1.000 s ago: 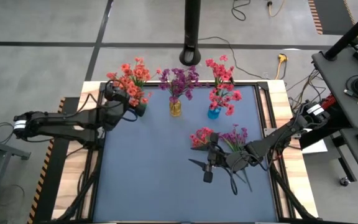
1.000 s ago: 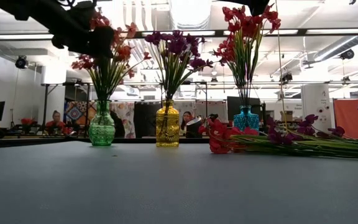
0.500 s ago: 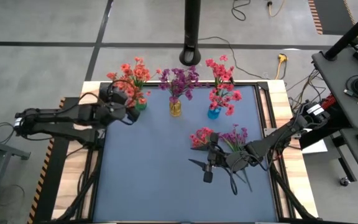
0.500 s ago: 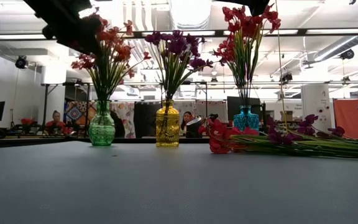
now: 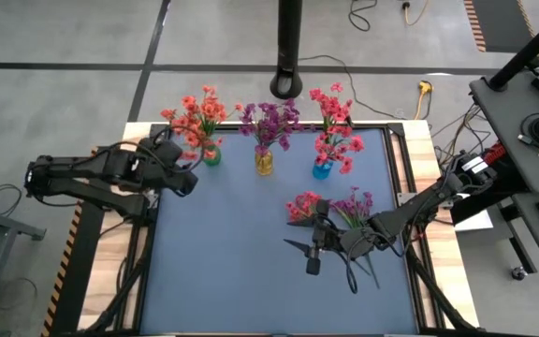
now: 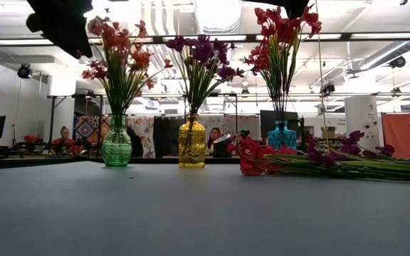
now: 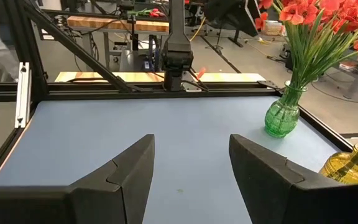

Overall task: Sort flowers into vase by color
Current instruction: Put the orange flowers into the green vase, then put the violet flowers into the yellow vase

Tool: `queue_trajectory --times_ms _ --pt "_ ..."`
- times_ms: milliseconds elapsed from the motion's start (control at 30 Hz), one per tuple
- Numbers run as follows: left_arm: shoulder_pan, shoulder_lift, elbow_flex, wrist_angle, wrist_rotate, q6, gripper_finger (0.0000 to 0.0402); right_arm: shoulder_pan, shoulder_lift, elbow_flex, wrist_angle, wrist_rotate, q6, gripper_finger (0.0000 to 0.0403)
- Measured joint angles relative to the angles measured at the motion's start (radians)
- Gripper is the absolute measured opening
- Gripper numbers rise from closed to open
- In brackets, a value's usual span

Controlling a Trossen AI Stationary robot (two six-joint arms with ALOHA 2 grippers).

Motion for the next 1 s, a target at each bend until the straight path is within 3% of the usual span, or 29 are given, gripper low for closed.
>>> queue_trajectory --times_ms 133,333,467,600,833,1000 --pt "-0.001 0.011 0.062 -0.061 0.077 -0.002 0.0254 0.0 0.0 0.0 0.0 0.0 0.0 0.0201" --pt "-0.001 0.032 0.175 -0.29 0.164 -0.059 0.0254 0.0 0.0 0.0 -0.007 0.0 0.01 0.0201" --pt "-0.004 0.021 0.233 -0.264 0.238 -0.02 0.0254 0.0 0.0 0.0 -0.035 -0.001 0.037 0.0201" --pt "-0.047 0.016 0.274 -0.259 0.249 -0.024 0.0254 0.0 -0.002 0.001 -0.098 -0.004 0.087 0.0201" --pt "-0.238 0.026 0.314 -0.207 0.242 -0.1 0.0254 0.0 -0.022 0.077 -0.499 -0.004 0.332 0.0201" --pt "-0.43 0.071 0.32 -0.176 0.159 -0.206 0.0254 -0.001 -0.022 0.123 -0.789 -0.039 0.576 0.0201"
